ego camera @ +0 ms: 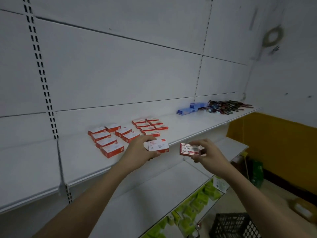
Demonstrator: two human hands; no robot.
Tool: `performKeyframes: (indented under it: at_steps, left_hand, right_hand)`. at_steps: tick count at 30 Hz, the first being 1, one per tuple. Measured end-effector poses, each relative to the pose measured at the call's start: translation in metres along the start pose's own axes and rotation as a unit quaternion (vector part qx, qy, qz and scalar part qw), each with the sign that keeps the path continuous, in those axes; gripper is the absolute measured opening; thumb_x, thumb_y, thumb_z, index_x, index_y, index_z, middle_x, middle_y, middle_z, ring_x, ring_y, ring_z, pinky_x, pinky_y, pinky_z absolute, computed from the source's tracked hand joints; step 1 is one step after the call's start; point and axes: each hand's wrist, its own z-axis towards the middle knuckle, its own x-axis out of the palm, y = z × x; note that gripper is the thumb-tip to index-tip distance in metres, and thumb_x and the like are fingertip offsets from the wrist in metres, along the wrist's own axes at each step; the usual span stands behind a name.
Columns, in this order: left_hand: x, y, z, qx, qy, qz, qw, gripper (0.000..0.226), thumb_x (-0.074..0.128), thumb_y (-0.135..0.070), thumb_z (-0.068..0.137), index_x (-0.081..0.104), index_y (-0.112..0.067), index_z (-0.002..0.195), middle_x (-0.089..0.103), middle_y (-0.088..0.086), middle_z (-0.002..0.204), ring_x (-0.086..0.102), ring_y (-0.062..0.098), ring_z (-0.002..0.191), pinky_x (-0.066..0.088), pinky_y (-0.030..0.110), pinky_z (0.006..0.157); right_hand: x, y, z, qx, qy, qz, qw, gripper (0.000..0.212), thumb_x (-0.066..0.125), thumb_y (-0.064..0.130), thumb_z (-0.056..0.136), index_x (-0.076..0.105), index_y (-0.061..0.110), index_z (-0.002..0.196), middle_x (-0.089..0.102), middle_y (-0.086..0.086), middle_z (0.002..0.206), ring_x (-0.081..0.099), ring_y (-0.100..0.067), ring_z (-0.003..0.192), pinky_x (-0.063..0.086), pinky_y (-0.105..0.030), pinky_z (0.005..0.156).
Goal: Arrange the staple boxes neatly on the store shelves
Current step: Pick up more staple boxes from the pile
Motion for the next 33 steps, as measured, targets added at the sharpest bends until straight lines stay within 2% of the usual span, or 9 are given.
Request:
performKeyframes:
  at_steps: [4, 7, 14, 18, 22, 24, 28, 30, 33]
  left_hand:
    - [0.001, -0.001, 0.030, -0.020, -0.045, 0.054, 0.997, 0.058, 0.080, -0.024, 0.076, 0.055, -0.024, 0.129, 0.052, -0.002, 0.133, 0.061, 0.020, 0.105, 0.053, 0.016, 0.059]
    - [0.003, 0.003, 0.041, -0.053, -0.075, 0.062, 0.994, 0.055, 0.078, -0.020, 0.079, 0.055, -0.023, 0.129, 0.055, -0.002, 0.130, 0.065, 0.014, 0.088, 0.049, 0.013, 0.054]
    - [0.017, 0.005, 0.053, -0.161, -0.160, 0.166, 0.960, 0.057, 0.077, -0.023, 0.079, 0.055, -0.022, 0.131, 0.051, 0.001, 0.136, 0.064, 0.024, 0.100, 0.047, 0.013, 0.050]
    - [0.026, -0.001, 0.057, -0.210, -0.188, 0.209, 0.937, 0.060, 0.078, -0.028, 0.078, 0.053, -0.023, 0.132, 0.048, 0.001, 0.138, 0.061, 0.012, 0.085, 0.046, 0.011, 0.051]
    - [0.038, -0.004, 0.060, -0.235, -0.200, 0.256, 0.916, 0.059, 0.074, -0.029, 0.082, 0.051, -0.019, 0.135, 0.050, -0.001, 0.138, 0.046, 0.004, 0.094, 0.037, 0.006, 0.048]
    - [0.043, -0.002, 0.063, -0.247, -0.202, 0.261, 0.911, 0.059, 0.073, -0.029, 0.083, 0.050, -0.018, 0.136, 0.052, -0.001, 0.136, 0.047, 0.004, 0.092, 0.036, 0.005, 0.048]
    - [0.047, -0.002, 0.065, -0.259, -0.197, 0.278, 0.904, 0.058, 0.070, -0.029, 0.086, 0.048, -0.019, 0.138, 0.051, -0.001, 0.137, 0.053, 0.008, 0.097, 0.038, 0.006, 0.062]
    - [0.048, -0.003, 0.066, -0.246, -0.194, 0.293, 0.903, 0.055, 0.070, -0.028, 0.085, 0.050, -0.021, 0.136, 0.050, -0.002, 0.138, 0.054, 0.010, 0.103, 0.044, 0.010, 0.076]
    - [0.050, 0.000, 0.067, -0.223, -0.190, 0.331, 0.897, 0.047, 0.069, -0.029, 0.085, 0.056, -0.026, 0.130, 0.050, -0.005, 0.138, 0.049, 0.013, 0.121, 0.040, 0.027, 0.100]
  right_hand:
    - [0.002, -0.021, 0.055, -0.024, 0.034, 0.019, 0.999, 0.038, 0.067, 0.012, 0.087, 0.058, 0.026, 0.122, 0.050, 0.002, 0.117, 0.065, -0.012, 0.086, 0.058, -0.025, 0.072]
    - [0.008, -0.033, 0.099, -0.058, 0.060, 0.032, 0.996, 0.040, 0.068, 0.014, 0.087, 0.057, 0.027, 0.123, 0.050, 0.002, 0.118, 0.064, -0.012, 0.086, 0.057, -0.023, 0.068]
    - [0.025, -0.056, 0.185, -0.150, 0.131, 0.030, 0.980, 0.042, 0.067, 0.017, 0.088, 0.055, 0.021, 0.128, 0.049, 0.004, 0.115, 0.054, -0.008, 0.092, 0.043, -0.010, 0.066]
    - [0.031, -0.077, 0.212, -0.163, 0.169, 0.027, 0.972, 0.043, 0.068, 0.021, 0.087, 0.056, 0.019, 0.128, 0.051, 0.001, 0.117, 0.053, -0.012, 0.097, 0.043, -0.020, 0.082]
    - [0.034, -0.092, 0.228, -0.166, 0.211, 0.029, 0.963, 0.045, 0.069, 0.021, 0.086, 0.055, 0.018, 0.129, 0.051, -0.002, 0.120, 0.054, -0.013, 0.098, 0.043, -0.021, 0.081]
    - [0.035, -0.096, 0.234, -0.170, 0.221, 0.027, 0.960, 0.044, 0.067, 0.021, 0.088, 0.055, 0.018, 0.129, 0.051, -0.003, 0.122, 0.053, -0.013, 0.098, 0.042, -0.014, 0.075]
    - [0.041, -0.098, 0.239, -0.176, 0.236, 0.031, 0.955, 0.035, 0.064, 0.018, 0.090, 0.057, 0.019, 0.124, 0.049, -0.001, 0.119, 0.052, -0.011, 0.094, 0.041, -0.007, 0.055]
    - [0.043, -0.098, 0.240, -0.176, 0.238, 0.036, 0.954, 0.031, 0.063, 0.016, 0.091, 0.059, 0.020, 0.121, 0.050, 0.000, 0.119, 0.053, -0.011, 0.097, 0.042, -0.005, 0.064]
    - [0.046, -0.095, 0.242, -0.188, 0.228, 0.025, 0.955, 0.029, 0.063, 0.016, 0.091, 0.062, 0.019, 0.119, 0.052, -0.005, 0.124, 0.056, -0.019, 0.110, 0.040, -0.015, 0.086]
